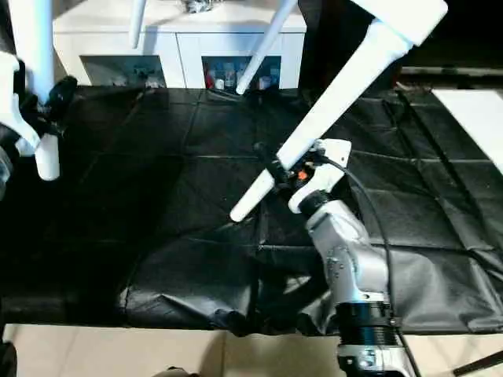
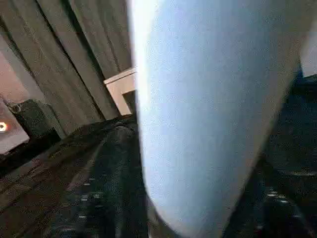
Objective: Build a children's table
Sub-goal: Flip table
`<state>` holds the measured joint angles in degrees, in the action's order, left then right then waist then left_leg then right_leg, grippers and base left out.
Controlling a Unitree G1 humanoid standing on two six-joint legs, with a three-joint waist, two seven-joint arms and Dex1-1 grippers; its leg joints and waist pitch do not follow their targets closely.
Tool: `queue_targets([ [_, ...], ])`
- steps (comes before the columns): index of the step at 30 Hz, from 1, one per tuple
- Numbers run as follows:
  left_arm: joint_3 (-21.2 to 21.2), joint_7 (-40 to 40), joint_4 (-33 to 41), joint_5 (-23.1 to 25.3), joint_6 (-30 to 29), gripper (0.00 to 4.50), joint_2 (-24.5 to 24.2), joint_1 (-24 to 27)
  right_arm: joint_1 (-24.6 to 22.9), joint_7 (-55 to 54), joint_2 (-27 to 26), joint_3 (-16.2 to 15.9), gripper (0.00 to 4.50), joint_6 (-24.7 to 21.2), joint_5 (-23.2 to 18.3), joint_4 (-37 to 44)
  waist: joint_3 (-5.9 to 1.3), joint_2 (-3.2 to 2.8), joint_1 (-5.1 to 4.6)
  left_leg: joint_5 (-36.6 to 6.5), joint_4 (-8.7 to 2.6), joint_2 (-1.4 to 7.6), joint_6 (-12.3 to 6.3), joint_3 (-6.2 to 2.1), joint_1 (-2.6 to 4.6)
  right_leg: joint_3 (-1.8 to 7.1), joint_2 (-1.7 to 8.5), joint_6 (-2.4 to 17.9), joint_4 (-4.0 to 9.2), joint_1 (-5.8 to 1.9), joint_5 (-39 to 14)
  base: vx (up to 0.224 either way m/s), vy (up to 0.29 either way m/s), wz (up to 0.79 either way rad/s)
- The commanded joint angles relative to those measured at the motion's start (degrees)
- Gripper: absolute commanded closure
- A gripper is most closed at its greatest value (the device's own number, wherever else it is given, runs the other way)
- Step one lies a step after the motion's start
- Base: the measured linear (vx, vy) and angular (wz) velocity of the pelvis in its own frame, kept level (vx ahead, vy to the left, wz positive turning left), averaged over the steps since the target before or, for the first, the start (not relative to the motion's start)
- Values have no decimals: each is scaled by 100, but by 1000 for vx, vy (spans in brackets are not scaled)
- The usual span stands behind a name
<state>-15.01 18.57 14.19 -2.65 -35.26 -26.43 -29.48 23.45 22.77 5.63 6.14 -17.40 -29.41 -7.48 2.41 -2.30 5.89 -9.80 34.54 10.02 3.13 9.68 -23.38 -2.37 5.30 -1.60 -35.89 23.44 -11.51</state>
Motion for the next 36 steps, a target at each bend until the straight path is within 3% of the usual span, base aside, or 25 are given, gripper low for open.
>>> queue_targets([
  [1, -45, -21, 168, -193, -106, 284, 46, 42, 186, 112, 31, -9, 238, 48, 38, 75, -397, 47, -13, -816, -415, 200, -89, -47, 148, 151, 190, 1142, 352, -238, -308, 0, 0, 0],
  [3, -60, -40, 221, -198, -123, 285, 52, 87, 208, 139, 47, -43, 249, 64, 65, 67, -398, 51, -10, -732, -409, 199, -77, -50, 151, 150, 190, 1160, 333, -238, -197, 0, 0, 0],
  [5, -79, -72, 294, -194, -133, 286, 67, 153, 221, 174, 78, -106, 276, 97, 129, 57, -392, 93, -12, -748, -413, 199, -62, -47, 154, 149, 188, 1163, 328, -245, -151, 0, 0, 0],
  [10, -107, -137, 434, -186, 45, 286, 185, 448, 209, 195, 169, -235, 293, 192, 363, 15, -381, 163, -20, -716, -413, 204, -90, -37, 154, 156, 188, 1174, 331, -255, -59, 0, 0, 0],
  [14, -7, -146, 375, -130, 588, 286, 299, 854, 201, 179, 207, -256, 296, 384, 576, -17, -365, 192, -29, -858, -427, 210, -56, -35, 139, 163, 194, 1114, 360, -263, -250, 0, 0, 0],
  [19, 74, -285, 167, -59, 1211, 287, 592, 1455, 101, 314, 273, -414, 296, 639, 803, -4, -359, 219, -33, -1102, -447, 230, 34, -45, 178, 172, 182, 1028, 374, -240, -351, 0, 0, 0],
  [27, 217, -230, -158, 24, 1500, 287, 673, 1847, -133, 312, 265, -698, 296, 753, 1083, 277, -330, 204, -21, -1850, -514, 252, 277, -68, 267, 183, 164, 837, 450, -171, -768, 0, 0, 0],
  [30, 259, -241, -413, 54, 1763, 287, 653, 1899, -452, 131, 196, -857, 296, 790, 1308, 649, -334, 157, -2, -1979, -542, 255, 381, -94, 266, 185, 170, 743, 456, -175, -766, 0, 0, 0],
  [31, 279, -224, -481, 72, 1807, 287, 639, 1922, -586, 34, 196, -918, 296, 862, 1454, 783, -344, 180, -3, -1993, -548, 260, 417, -101, 267, 179, 170, 721, 451, -185, -703, 0, 0, 0],
  [32, 290, -213, -519, 82, 1826, 287, 630, 1930, -674, -45, 210, -959, 296, 911, 1574, 869, -343, 139, 3, -2015, -555, 257, 440, -108, 267, 177, 170, 709, 449, -184, -672, 0, 0, 0],
  [34, 314, -202, -609, 93, 1885, 287, 610, 1954, -854, -243, 257, -1028, 296, 1066, 1885, 1026, -337, 163, 0, -2067, -566, 259, 473, -113, 263, 175, 170, 681, 462, -185, -691, 0, 0, 0],
  [35, 317, -203, -638, 92, 1897, 287, 604, 1945, -868, -280, 266, -1036, 297, 1093, 1940, 1034, -338, 77, 5, -2152, -570, 255, 518, -123, 273, 179, 173, 670, 453, -175, -717, 0, 0, 0],
  [36, 332, -188, -693, 102, 1941, 287, 586, 1943, -917, -381, 312, -1041, 297, 1170, 2114, 1045, -338, 77, 5, -2152, -570, 255, 518, -123, 273, 179, 173, 670, 453, -175, -717, 0, 0, 0],
])
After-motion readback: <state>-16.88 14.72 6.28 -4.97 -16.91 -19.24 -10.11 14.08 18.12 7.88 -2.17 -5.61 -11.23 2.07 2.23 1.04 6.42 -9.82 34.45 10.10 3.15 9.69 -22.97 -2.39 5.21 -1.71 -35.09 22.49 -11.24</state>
